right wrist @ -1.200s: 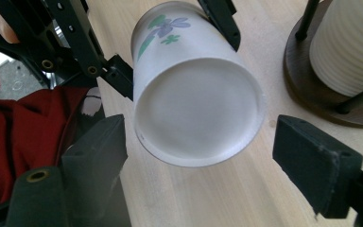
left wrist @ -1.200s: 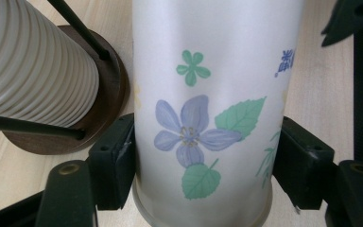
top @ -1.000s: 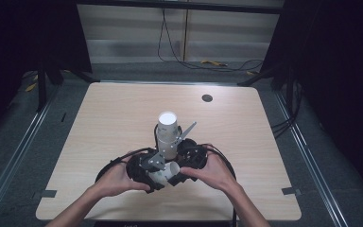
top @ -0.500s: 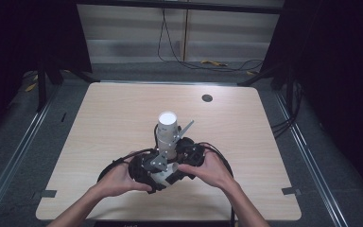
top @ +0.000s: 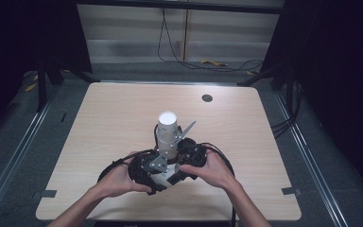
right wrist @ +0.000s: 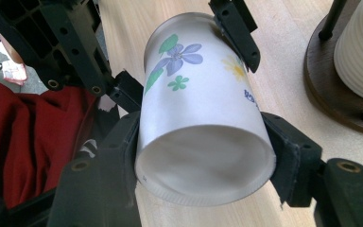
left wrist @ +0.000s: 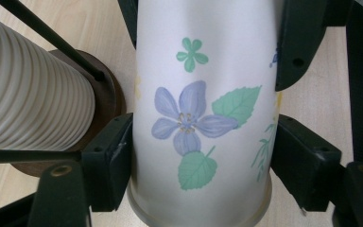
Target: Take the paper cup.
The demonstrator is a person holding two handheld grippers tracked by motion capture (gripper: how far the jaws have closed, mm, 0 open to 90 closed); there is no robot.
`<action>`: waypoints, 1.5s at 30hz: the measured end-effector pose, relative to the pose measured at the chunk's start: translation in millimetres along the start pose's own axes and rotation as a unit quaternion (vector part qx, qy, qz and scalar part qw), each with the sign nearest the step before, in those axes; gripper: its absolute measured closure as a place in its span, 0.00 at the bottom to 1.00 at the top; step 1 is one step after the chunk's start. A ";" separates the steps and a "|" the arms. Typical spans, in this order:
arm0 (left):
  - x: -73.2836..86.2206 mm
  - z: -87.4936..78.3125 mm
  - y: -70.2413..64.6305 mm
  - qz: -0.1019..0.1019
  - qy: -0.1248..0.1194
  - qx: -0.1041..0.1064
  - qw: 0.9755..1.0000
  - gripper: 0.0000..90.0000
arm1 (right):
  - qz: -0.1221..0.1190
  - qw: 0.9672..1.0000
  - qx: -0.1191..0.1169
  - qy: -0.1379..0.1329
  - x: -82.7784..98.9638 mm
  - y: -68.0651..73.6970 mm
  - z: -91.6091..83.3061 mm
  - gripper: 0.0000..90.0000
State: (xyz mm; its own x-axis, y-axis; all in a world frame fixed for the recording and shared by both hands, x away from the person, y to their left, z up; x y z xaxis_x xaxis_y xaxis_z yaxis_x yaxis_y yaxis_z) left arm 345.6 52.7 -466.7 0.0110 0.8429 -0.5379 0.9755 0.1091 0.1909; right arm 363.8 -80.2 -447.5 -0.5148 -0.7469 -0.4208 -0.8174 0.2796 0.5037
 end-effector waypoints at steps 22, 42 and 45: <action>13.2 -12.3 18.1 -0.102 -0.079 -0.022 0.991 0.18 | 0.004 0.999 0.037 -0.032 1.5 0.1 -10.0 0.41; 26.9 -31.0 30.2 -0.168 -0.180 -0.034 0.969 0.18 | 0.013 0.995 0.056 -0.086 22.0 -1.1 -23.7 0.41; 29.4 -33.3 30.3 -0.180 -0.193 -0.038 0.964 0.18 | 0.010 0.993 0.057 -0.104 25.8 -0.2 -24.9 0.41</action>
Point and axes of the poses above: each handheld gripper's, and its own axes: z roughly forward along the jaws, x roughly out of its underside, y roughly to its left, the point moved 4 cm from there along z, roughly forward along the jaws, and after that the axes turned 8 degrees about -x, right-handed, at the moved point
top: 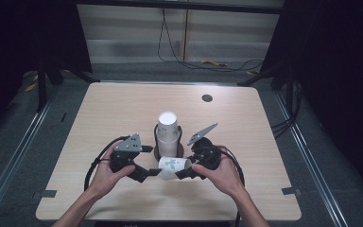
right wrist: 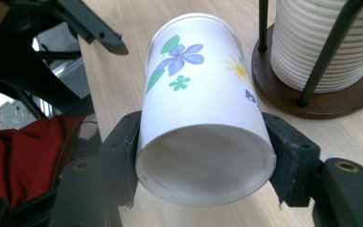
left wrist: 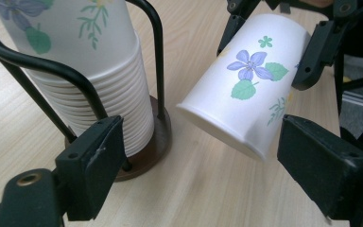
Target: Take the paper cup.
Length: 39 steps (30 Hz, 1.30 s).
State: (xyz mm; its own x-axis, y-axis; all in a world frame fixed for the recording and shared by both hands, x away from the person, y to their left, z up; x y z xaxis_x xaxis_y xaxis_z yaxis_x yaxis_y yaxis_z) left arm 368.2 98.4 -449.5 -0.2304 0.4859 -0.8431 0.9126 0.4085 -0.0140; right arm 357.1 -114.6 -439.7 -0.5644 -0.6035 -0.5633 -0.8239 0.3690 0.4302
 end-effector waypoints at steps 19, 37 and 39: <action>5.2 -11.0 3.7 -0.050 -0.052 0.031 0.997 0.18 | -0.018 0.996 -0.003 -0.087 10.8 -3.0 -3.1 0.40; 0.9 -21.6 -2.5 -0.050 -0.090 0.047 0.994 0.17 | -0.042 0.988 -0.026 -0.144 8.2 4.0 -10.0 0.41; 0.3 -22.0 -3.5 -0.049 -0.094 0.053 0.993 0.17 | -0.044 0.988 -0.030 -0.147 7.7 4.9 -9.7 0.41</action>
Point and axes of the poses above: each handheld gripper's, and its own axes: z roughly forward along the jaws, x roughly out of its underside, y roughly to its left, the point moved 4 cm from there along z, roughly forward along the jaws, and after that the axes turned 8 degrees about -x, right-handed, at the moved point
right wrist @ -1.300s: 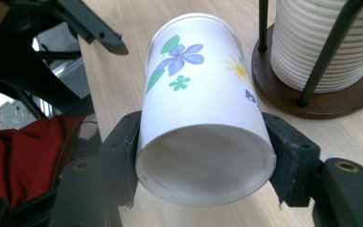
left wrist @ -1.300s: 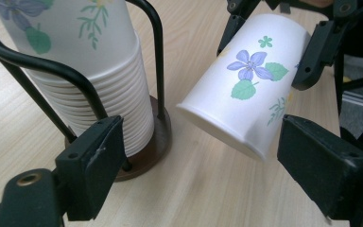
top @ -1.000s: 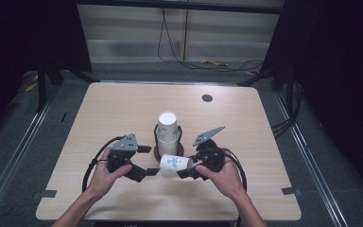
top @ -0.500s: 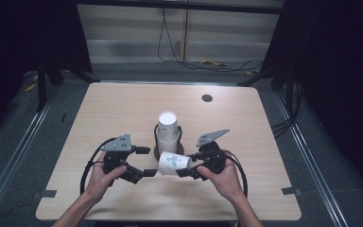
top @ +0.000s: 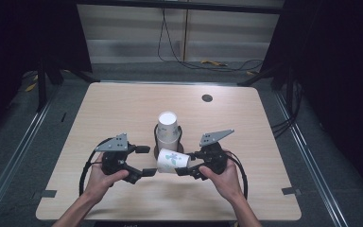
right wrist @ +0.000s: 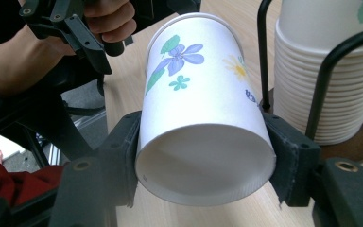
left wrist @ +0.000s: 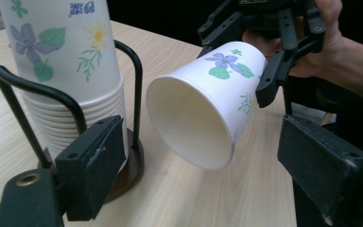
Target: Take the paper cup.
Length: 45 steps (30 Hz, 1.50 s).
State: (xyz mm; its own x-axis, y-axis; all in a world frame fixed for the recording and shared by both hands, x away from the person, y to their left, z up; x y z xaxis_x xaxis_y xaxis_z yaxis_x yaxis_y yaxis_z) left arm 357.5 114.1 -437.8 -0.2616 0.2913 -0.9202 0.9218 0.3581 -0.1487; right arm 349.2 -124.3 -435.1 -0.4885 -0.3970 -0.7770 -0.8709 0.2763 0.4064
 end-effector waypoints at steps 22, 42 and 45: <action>-0.3 6.2 -6.8 0.015 -0.005 0.022 1.000 0.17 | -0.020 0.998 -0.042 -0.035 -5.1 6.4 6.2 0.41; -2.5 16.1 -14.2 0.021 -0.004 0.020 1.000 0.18 | -0.029 0.996 -0.073 -0.043 -7.4 12.7 10.7 0.41; -3.2 16.6 -16.0 0.025 -0.008 0.022 0.999 0.20 | -0.030 0.996 -0.074 -0.039 -7.2 12.8 11.6 0.41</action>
Point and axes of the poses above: each handheld gripper's, and its own axes: z roughly forward along the jaws, x roughly out of its underside, y roughly to its left, the point moved 4 cm from there along z, roughly forward along the jaws, and after that the axes turned 8 degrees about -x, right-handed, at the moved point
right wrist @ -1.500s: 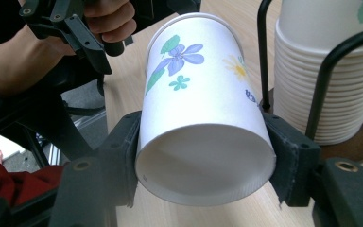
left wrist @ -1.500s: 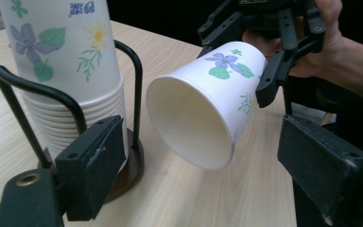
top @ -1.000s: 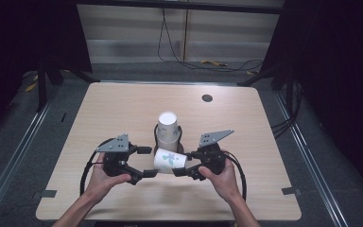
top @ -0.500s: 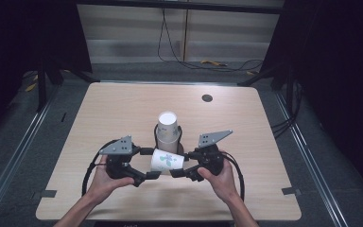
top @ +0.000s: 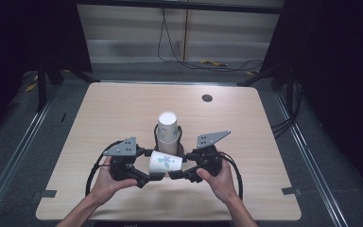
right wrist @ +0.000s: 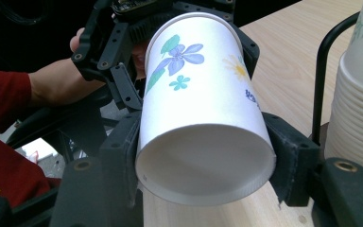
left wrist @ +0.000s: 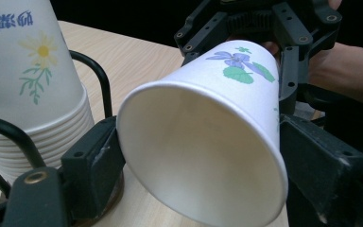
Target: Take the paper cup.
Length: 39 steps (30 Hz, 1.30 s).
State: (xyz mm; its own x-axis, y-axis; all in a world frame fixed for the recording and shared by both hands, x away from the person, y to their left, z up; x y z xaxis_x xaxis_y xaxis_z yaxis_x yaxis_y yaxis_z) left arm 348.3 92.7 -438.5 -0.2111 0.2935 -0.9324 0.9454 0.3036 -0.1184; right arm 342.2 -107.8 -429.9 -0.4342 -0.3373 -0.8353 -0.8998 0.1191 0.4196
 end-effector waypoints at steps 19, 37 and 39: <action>-1.4 -3.1 1.4 -0.020 -0.032 0.020 0.999 0.23 | -0.004 1.000 -0.012 -0.013 -0.3 1.4 -0.2 0.41; -4.3 -7.7 1.1 -0.014 -0.036 0.021 0.999 0.30 | 0.004 1.000 -0.001 0.003 2.7 -1.8 4.5 0.32; -4.3 -7.5 0.8 -0.013 -0.037 0.023 0.999 0.30 | 0.002 1.000 0.003 0.005 2.3 -1.9 5.2 0.30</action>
State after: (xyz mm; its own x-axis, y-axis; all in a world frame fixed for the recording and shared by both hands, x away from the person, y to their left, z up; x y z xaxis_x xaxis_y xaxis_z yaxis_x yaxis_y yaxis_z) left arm 348.1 98.4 -432.0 -0.2183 0.2185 -0.9511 0.9508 0.2674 -0.1568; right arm 342.7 -103.9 -434.5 -0.4365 -0.3464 -0.8303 -0.8987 0.1258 0.4200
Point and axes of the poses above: each handheld gripper's, and its own axes: z roughly forward along the jaws, x roughly out of its underside, y roughly to its left, the point moved 4 cm from there along z, roughly forward along the jaws, and after that the axes turned 8 degrees about -x, right-handed, at the moved point
